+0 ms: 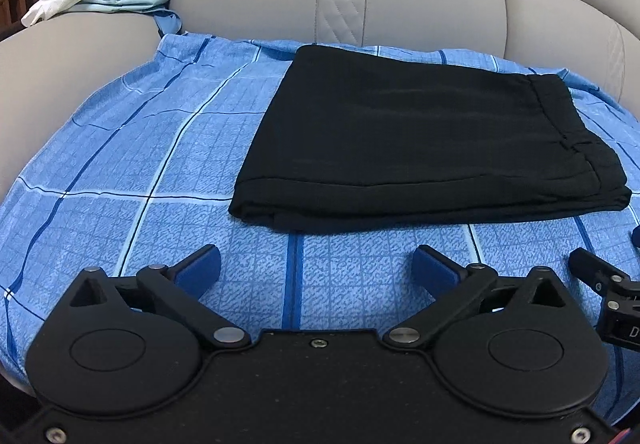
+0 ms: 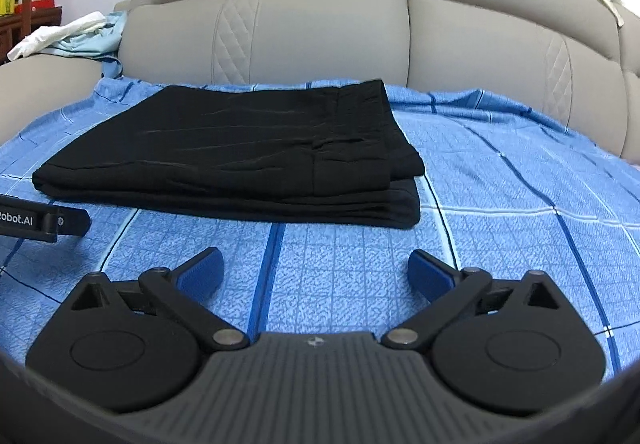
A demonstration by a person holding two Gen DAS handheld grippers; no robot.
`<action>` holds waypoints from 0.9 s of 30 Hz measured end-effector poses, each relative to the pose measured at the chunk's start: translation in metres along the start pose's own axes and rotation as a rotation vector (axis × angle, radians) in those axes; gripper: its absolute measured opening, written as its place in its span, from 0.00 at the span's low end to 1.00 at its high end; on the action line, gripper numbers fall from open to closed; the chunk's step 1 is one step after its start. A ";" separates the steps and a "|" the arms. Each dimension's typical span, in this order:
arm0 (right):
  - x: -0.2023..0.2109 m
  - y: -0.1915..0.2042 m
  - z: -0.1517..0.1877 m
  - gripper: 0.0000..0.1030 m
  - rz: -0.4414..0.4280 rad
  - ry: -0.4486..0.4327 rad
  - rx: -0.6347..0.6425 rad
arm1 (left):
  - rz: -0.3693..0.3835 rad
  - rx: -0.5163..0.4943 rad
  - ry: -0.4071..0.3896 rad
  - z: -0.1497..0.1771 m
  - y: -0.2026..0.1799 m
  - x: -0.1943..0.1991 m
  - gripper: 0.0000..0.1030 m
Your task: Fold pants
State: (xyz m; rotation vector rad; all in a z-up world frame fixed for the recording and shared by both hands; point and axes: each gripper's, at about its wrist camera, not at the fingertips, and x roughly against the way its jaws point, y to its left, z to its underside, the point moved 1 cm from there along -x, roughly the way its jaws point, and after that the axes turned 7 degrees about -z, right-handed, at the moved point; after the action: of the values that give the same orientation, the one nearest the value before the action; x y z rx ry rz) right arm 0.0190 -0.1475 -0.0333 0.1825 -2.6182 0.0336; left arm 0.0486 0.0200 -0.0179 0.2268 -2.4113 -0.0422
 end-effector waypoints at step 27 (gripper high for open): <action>-0.010 0.009 0.006 1.00 -0.008 -0.073 0.012 | 0.046 -0.011 -0.025 -0.004 0.003 -0.010 1.00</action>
State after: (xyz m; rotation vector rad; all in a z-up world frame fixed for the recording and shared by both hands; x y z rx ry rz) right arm 0.0233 -0.1382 -0.0436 0.2015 -2.6908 0.0402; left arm 0.0579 0.0244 -0.0209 0.1672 -2.4394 -0.0378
